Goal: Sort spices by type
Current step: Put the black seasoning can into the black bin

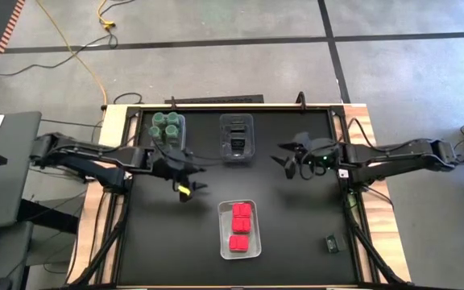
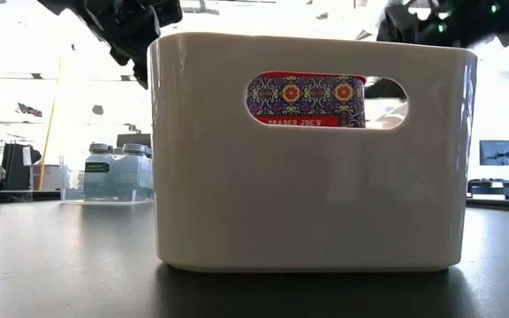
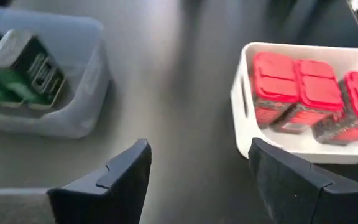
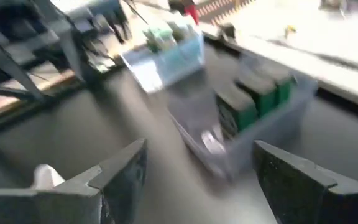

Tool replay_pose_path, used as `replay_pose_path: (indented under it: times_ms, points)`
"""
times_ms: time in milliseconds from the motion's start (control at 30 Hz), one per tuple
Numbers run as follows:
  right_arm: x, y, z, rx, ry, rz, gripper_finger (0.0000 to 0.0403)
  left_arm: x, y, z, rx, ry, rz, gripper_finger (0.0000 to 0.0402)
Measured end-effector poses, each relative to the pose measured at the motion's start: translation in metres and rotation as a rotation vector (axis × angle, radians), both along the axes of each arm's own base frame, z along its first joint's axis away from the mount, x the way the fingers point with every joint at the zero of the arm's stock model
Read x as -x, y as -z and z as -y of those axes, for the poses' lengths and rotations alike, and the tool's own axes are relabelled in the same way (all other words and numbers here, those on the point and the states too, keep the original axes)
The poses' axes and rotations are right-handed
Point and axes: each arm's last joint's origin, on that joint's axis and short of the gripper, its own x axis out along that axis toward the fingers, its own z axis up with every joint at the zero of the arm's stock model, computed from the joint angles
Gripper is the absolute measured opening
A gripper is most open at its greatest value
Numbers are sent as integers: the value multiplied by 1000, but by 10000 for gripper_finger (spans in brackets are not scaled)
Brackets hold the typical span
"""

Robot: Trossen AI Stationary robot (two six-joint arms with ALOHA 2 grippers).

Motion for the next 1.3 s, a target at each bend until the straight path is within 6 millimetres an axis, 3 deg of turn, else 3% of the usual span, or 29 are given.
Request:
replay_pose_path:
  times_ms: [200, 333, 467, 700, 833, 967, 1133, 1300]
  points:
    - [-12, -32, -11, 117, -57, -14, 310, -5, -1, 8, -62, 114, 90, 259]
    - [-27, -53, -16, 163, -32, -74, 310, -2, 17, 6, -27, 183, 208, 259]
    - [-44, -71, -16, 72, 13, -141, 310, 9, 44, 6, 68, 214, 253, 259]
    - [-67, -93, -17, -101, 119, -505, 310, 28, 62, 7, 153, 236, 331, 259]
    - [-74, -92, -19, -237, 174, -708, 310, 35, 63, 8, 189, 267, 334, 259]
    - [-77, -79, -30, -345, 192, -847, 310, 41, 57, 9, 191, 343, 370, 259]
    - [-68, -64, -57, -452, 264, -874, 310, 48, 51, 9, 170, 370, 385, 259]
    - [-46, -53, -86, -534, 360, -854, 310, 53, 54, 10, 176, 372, 329, 259]
